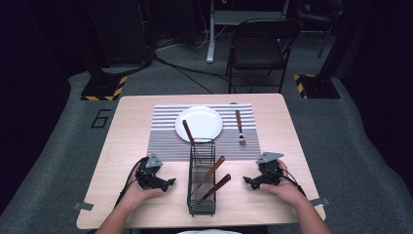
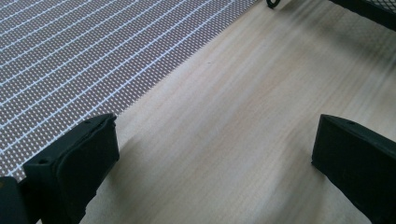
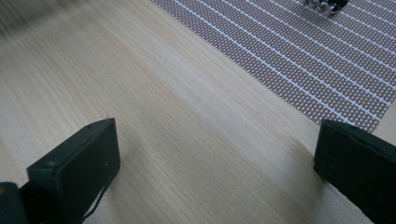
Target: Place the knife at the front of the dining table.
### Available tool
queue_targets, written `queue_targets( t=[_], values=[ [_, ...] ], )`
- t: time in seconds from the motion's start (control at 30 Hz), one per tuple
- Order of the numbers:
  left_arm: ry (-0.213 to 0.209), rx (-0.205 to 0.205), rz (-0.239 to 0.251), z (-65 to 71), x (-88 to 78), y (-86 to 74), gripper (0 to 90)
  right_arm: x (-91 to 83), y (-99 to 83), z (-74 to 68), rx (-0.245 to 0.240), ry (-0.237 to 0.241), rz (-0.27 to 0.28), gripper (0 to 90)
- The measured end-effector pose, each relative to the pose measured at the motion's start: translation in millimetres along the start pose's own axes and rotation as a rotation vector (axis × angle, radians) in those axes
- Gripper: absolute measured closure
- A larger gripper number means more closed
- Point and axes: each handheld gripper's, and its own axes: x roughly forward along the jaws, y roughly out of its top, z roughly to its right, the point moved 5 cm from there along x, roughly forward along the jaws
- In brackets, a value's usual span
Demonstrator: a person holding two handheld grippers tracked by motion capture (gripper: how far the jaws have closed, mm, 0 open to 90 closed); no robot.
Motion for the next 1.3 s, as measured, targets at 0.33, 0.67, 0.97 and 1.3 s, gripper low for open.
queue_targets(
  t=[0.33, 0.67, 0.97, 1.3],
  values=[
    [0.029, -0.032, 0.010, -2.3, 2.8, 2.9, 1.7, 0.3, 0.3, 0.1, -0.002, 0.002, 0.000, 0.0],
    [0.034, -0.035, 0.010, -2.6, 2.8, 3.0, 2.2, 0.8, 0.9, 0.0, -0.005, 0.004, 0.000, 0.0],
    [0.037, -0.033, 0.005, -3.4, 2.4, 3.0, 2.7, 0.9, 0.9, 0.2, -0.008, 0.005, 0.001, 0.0],
    [0.013, -0.046, 0.039, -1.7, -1.8, 4.1, 19.2, 0.9, 0.9, 0.2, -0.008, 0.005, 0.001, 0.0]
  ],
)
